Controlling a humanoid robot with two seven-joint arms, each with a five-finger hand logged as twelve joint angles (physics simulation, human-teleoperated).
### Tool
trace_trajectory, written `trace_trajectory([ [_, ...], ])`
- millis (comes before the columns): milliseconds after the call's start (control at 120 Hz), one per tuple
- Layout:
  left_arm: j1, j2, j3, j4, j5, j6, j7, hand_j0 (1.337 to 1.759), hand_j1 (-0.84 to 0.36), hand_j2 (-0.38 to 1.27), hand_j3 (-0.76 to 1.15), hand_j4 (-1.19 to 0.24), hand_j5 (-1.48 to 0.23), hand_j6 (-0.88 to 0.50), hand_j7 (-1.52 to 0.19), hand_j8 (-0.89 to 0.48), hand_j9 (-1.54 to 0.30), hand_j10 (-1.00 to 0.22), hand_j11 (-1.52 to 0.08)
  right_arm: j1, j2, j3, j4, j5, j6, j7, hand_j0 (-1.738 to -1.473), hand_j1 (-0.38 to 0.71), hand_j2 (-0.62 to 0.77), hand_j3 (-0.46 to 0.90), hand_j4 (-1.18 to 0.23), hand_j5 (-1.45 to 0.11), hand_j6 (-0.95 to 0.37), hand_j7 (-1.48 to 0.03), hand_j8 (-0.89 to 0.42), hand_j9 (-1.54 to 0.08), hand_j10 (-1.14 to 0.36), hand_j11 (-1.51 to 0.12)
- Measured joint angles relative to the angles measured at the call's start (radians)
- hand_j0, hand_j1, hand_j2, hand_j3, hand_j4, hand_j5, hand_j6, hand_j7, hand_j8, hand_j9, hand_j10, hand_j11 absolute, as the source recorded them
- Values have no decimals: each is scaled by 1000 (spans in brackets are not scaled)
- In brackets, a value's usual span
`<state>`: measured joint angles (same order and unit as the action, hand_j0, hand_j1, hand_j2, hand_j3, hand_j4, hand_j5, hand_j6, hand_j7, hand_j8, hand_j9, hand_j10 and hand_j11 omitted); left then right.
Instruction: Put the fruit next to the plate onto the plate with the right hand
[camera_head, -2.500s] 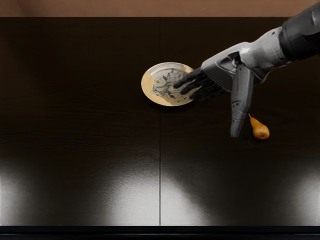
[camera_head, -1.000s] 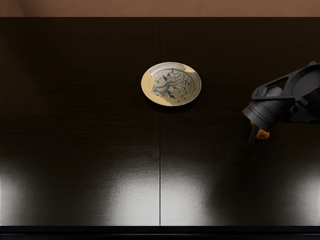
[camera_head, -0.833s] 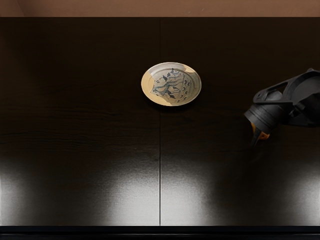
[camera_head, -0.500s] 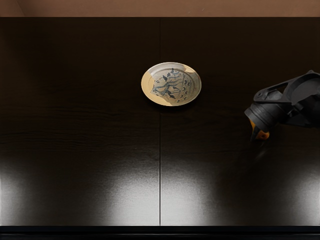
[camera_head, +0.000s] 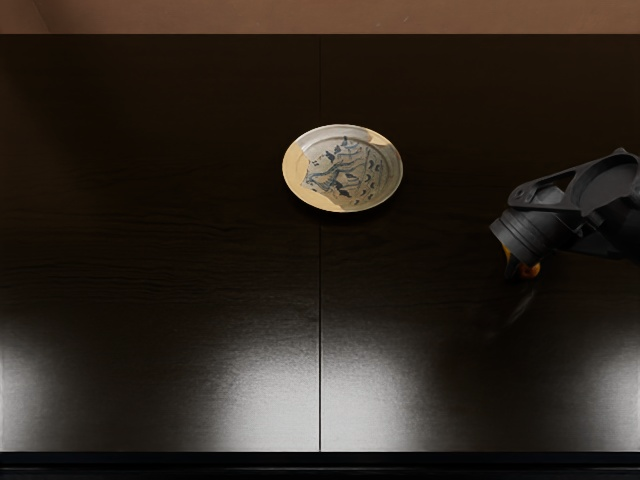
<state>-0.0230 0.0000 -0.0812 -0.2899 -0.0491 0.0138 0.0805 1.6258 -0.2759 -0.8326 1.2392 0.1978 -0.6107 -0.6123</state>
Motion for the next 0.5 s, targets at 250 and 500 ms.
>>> trace_trajectory([
  [250,1,0,0,0,0,0,0,1658,344,1,0,-4,-5,-4,-5,-4,-5,-4,-5,-11,-40,70,-1,-1,4,-1,-1654,278,94,0,-437,-873,-345,-848,-385,-888,-499,-863],
  [500,0,0,0,0,0,0,0,1658,344,1,0,-4,-5,-4,-5,-4,-5,-4,-5,-57,-55,98,-32,-49,6,0,-1646,219,225,-2,-718,-1081,-491,-1050,-494,-1082,-549,-1080],
])
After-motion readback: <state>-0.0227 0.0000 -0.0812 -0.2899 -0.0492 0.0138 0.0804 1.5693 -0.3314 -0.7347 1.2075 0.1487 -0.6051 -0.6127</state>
